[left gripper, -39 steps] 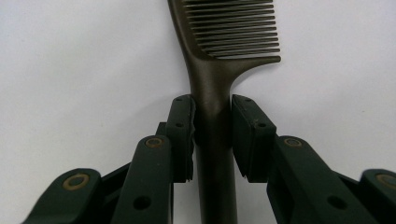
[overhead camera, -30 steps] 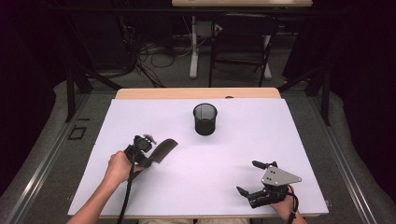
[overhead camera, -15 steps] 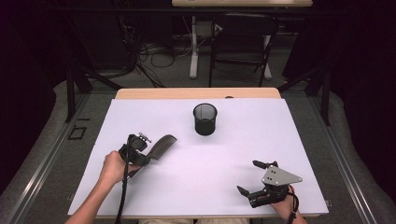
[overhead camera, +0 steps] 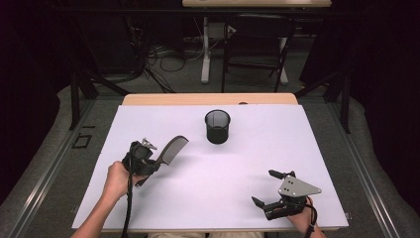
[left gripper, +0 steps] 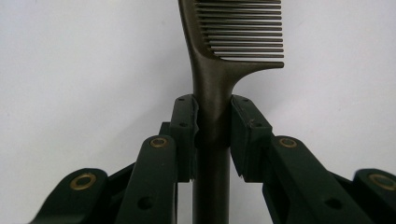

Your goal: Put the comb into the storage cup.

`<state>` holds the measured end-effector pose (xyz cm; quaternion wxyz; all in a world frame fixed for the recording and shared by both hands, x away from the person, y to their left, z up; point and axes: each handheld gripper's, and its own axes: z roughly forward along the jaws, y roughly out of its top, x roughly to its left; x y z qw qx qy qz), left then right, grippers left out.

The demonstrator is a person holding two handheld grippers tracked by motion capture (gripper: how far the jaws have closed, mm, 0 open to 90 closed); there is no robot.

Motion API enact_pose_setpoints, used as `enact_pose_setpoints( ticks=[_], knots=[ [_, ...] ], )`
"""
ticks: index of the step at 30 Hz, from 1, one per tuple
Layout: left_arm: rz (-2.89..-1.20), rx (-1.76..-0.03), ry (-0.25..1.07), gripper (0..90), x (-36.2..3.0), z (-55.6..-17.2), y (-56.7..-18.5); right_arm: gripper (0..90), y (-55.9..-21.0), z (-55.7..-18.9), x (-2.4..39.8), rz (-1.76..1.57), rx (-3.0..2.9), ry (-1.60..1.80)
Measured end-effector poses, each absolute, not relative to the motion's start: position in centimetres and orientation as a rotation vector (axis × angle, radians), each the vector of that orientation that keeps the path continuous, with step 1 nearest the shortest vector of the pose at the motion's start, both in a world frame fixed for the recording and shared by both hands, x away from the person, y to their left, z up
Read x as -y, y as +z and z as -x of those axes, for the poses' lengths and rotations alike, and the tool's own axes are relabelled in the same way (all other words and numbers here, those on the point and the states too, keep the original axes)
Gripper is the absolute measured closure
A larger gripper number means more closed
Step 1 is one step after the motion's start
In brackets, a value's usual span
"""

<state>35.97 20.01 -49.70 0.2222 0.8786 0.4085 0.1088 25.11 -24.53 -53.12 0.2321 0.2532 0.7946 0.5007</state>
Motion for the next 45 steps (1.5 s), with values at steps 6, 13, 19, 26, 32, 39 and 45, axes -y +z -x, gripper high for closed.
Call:
enact_pose_setpoints(
  ticks=[6,13,19,26,32,39,45],
  knots=[
    [-2.345,-1.081,0.341,72.4,-20.0,-35.4,-49.1,0.2,-53.1,-25.2,24.6,-0.703,-2.181,1.376],
    [-2.284,-1.062,0.367,72.4,-20.0,-35.1,-49.0,0.2,-53.1,-25.1,24.6,-0.703,-2.179,1.375],
    [-2.239,-1.047,0.398,72.4,-20.1,-34.8,-49.1,0.2,-53.1,-25.2,24.7,-0.703,-2.180,1.373],
    [-2.215,-1.037,0.425,72.4,-20.3,-34.5,-49.1,0.2,-53.1,-25.2,24.7,-0.707,-2.179,1.372],
    [-2.195,-1.031,0.444,72.4,-20.5,-34.4,-49.3,0.3,-53.2,-25.3,24.9,-0.717,-2.176,1.379],
    [-2.168,-1.029,0.459,72.4,-20.6,-34.4,-49.6,0.3,-53.2,-25.4,24.8,-0.720,-2.178,1.376],
    [-2.127,-1.011,0.491,72.4,-20.4,-34.2,-49.5,0.3,-53.3,-25.4,24.7,-0.716,-2.179,1.381]
  ],
)
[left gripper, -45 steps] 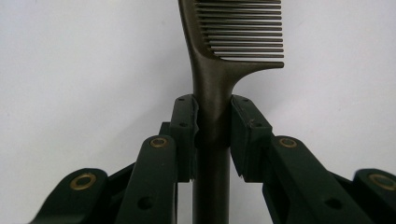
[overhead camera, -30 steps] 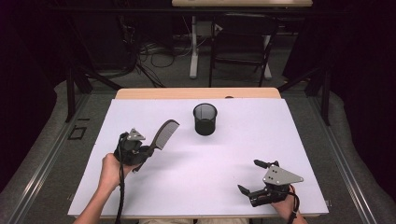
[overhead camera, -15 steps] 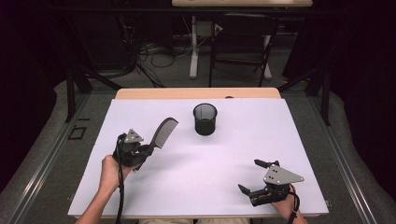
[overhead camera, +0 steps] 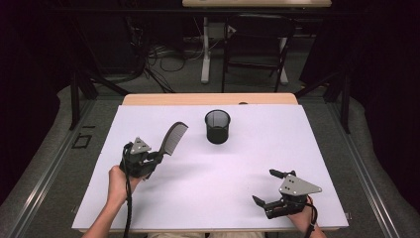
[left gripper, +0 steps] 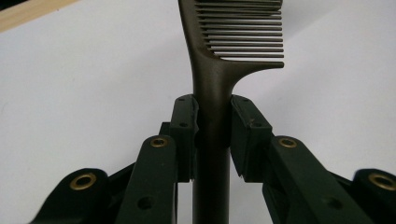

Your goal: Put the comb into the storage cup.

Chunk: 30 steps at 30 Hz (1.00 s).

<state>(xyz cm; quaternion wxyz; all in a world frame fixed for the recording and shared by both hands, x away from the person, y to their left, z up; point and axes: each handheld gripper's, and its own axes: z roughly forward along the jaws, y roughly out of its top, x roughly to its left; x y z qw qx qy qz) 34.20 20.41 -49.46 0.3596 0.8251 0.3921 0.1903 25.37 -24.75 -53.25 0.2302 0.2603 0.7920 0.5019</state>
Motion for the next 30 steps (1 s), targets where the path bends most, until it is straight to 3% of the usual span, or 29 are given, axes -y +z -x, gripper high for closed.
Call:
enact_pose_setpoints(
  ticks=[30],
  knots=[
    [-1.897,-0.919,0.568,72.4,-19.75,-34.34,-49.38,0.2,-53.43,-25.63,24.69,-0.715,-2.184,1.380]
  ],
)
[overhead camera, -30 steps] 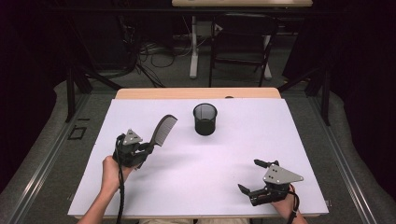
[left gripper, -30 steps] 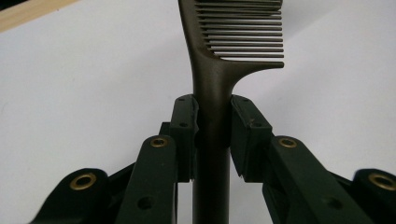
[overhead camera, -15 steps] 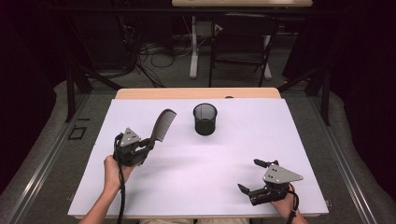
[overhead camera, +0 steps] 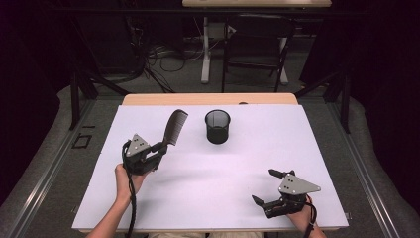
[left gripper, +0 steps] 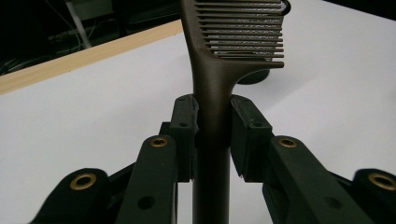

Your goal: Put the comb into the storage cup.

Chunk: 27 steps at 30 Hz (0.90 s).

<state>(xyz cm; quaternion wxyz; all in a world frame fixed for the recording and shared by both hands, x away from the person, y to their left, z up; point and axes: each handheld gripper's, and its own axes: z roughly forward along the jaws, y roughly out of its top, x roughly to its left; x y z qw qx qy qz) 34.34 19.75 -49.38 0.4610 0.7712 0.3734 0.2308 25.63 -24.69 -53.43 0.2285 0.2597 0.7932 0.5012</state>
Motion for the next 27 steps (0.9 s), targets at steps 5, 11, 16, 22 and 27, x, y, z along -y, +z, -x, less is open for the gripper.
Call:
enact_pose_setpoints(
  ticks=[5,11,16,22,27],
  knots=[
    [-1.862,-0.910,0.583,72.4,-19.6,-34.3,-49.4,0.3,-53.5,-25.6,24.7,-0.717,-2.184,1.376],
    [-1.835,-0.902,0.584,72.4,-19.4,-34.6,-49.3,0.2,-53.5,-25.6,24.7,-0.720,-2.188,1.375],
    [-1.829,-0.897,0.584,72.4,-19.0,-34.9,-49.4,0.2,-53.5,-25.7,24.7,-0.726,-2.188,1.377],
    [-1.813,-0.886,0.593,72.4,-18.8,-35.1,-49.3,0.2,-53.5,-25.7,24.8,-0.724,-2.185,1.377],
    [-1.794,-0.875,0.599,72.4,-18.5,-35.2,-49.1,0.2,-53.5,-25.7,24.8,-0.724,-2.185,1.377]
  ],
)
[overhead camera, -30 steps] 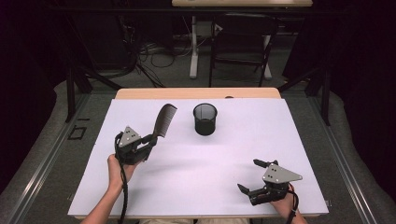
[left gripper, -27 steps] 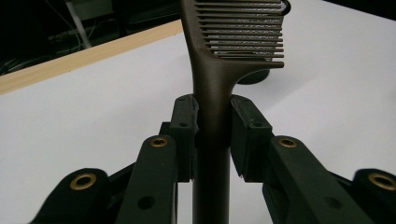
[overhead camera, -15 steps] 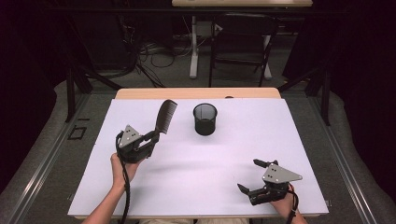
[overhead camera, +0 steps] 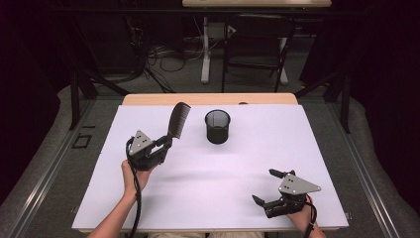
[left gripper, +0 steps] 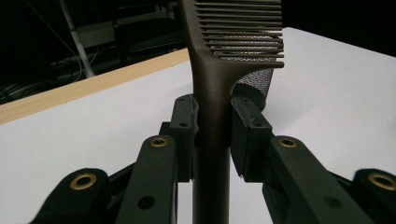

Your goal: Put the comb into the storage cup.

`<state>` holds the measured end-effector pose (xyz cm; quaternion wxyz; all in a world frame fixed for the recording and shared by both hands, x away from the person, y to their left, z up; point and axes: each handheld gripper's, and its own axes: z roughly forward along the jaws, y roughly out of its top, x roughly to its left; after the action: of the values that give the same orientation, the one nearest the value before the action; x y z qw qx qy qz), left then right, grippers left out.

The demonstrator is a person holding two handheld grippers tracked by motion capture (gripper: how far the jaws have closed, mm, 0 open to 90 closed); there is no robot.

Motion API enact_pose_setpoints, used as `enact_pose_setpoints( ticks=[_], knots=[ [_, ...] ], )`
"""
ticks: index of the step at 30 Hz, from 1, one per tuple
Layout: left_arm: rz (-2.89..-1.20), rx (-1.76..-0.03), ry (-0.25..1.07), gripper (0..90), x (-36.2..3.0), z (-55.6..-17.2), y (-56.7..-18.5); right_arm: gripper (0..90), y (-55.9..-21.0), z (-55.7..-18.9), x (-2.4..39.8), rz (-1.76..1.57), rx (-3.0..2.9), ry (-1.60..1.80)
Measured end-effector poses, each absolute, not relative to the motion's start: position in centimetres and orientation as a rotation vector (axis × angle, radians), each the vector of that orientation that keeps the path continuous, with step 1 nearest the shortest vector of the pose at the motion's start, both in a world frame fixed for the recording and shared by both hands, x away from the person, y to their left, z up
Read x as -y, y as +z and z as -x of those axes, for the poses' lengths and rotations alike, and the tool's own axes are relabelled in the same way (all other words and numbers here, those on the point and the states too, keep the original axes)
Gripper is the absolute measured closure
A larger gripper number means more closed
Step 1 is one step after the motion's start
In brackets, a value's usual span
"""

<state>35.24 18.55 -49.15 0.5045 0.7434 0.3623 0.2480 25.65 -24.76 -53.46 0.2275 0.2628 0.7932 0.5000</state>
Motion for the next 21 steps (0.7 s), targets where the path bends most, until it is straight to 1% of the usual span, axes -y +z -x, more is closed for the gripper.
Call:
enact_pose_setpoints(
  ticks=[21],
  knots=[
    [-1.769,-0.856,0.604,72.4,-18.09,-36.17,-48.92,0.3,-53.46,-25.62,24.76,-0.728,-2.181,1.381]
  ],
)
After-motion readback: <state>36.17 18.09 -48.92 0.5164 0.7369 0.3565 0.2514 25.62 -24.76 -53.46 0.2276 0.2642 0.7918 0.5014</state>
